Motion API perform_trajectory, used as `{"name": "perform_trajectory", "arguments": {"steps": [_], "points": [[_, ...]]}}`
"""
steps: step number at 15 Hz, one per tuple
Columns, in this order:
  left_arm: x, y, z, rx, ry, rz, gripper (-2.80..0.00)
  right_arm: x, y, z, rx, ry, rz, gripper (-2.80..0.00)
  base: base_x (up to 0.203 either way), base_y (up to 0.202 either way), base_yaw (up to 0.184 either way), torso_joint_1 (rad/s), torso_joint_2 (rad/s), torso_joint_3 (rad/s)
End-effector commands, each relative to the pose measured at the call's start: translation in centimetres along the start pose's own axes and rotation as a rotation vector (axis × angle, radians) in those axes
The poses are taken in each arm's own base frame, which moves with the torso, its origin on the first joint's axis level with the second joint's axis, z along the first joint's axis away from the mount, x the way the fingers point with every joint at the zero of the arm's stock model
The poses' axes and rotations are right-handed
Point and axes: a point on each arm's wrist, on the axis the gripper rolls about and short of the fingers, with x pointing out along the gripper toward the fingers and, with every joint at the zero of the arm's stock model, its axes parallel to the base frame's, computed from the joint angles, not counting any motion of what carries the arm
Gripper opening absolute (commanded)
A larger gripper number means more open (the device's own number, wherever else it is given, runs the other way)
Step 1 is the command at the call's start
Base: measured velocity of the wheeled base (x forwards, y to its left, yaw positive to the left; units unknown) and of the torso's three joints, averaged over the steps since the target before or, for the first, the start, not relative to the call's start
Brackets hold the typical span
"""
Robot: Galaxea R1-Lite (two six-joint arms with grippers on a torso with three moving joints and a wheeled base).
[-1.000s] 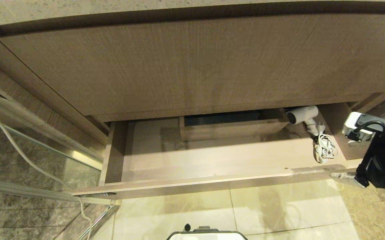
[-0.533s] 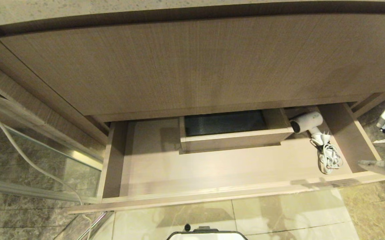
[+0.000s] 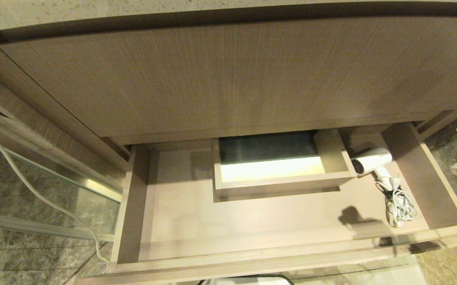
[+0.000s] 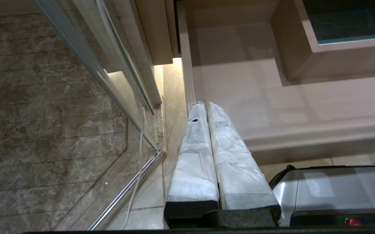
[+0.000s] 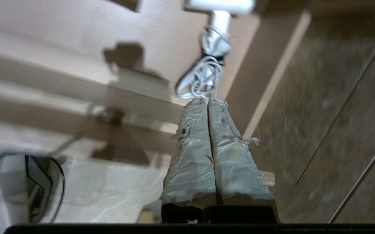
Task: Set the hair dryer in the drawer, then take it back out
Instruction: Pull open the drawer, then take the hairdryer out
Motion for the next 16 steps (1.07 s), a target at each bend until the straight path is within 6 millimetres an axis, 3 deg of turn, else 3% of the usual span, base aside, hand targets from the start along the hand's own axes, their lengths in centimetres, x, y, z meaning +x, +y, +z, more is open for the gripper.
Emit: {"name": "perform_trajectory", "arguments": {"steps": [1,3,4,8,11,14,16], "points": [[0.0,0.0,0.0,0.0,0.0,0.0,-2.8,5.4,-1.2,0.1,0.103,0.177,-0.037,-2.8,0.0,0.0,0.0,0.0,0.0,0.0],[0.0,0.0,0.0,0.0,0.0,0.0,-2.8,9.1,-2.2,0.2,0.16,0.273,-0.087,-2.8,0.0,0.0,0.0,0.0,0.0,0.0],[0.0,0.0,0.0,0.0,0.0,0.0,-2.8,11.0,-2.6,0.0,0.172,0.312,-0.094,0.0,0.0,0.0,0.0,0.0,0.0,0.0],[0.0,0.0,0.0,0.0,0.0,0.0,-2.8,16.6,-2.5,-1.5,0.16,0.427,-0.032,0.0,0.0,0.0,0.0,0.0,0.0,0.0],[0.0,0.0,0.0,0.0,0.0,0.0,-2.8,20.6,-2.0,-2.5,0.165,0.404,0.053,0.0,0.0,0.0,0.0,0.0,0.0,0.0],[0.0,0.0,0.0,0.0,0.0,0.0,-2.8,23.4,-2.5,-2.2,0.172,0.353,0.073,0.0,0.0,0.0,0.0,0.0,0.0,0.0],[0.0,0.0,0.0,0.0,0.0,0.0,-2.8,24.1,-3.3,-3.2,0.166,0.373,0.075,0.0,0.0,0.0,0.0,0.0,0.0,0.0]]}}
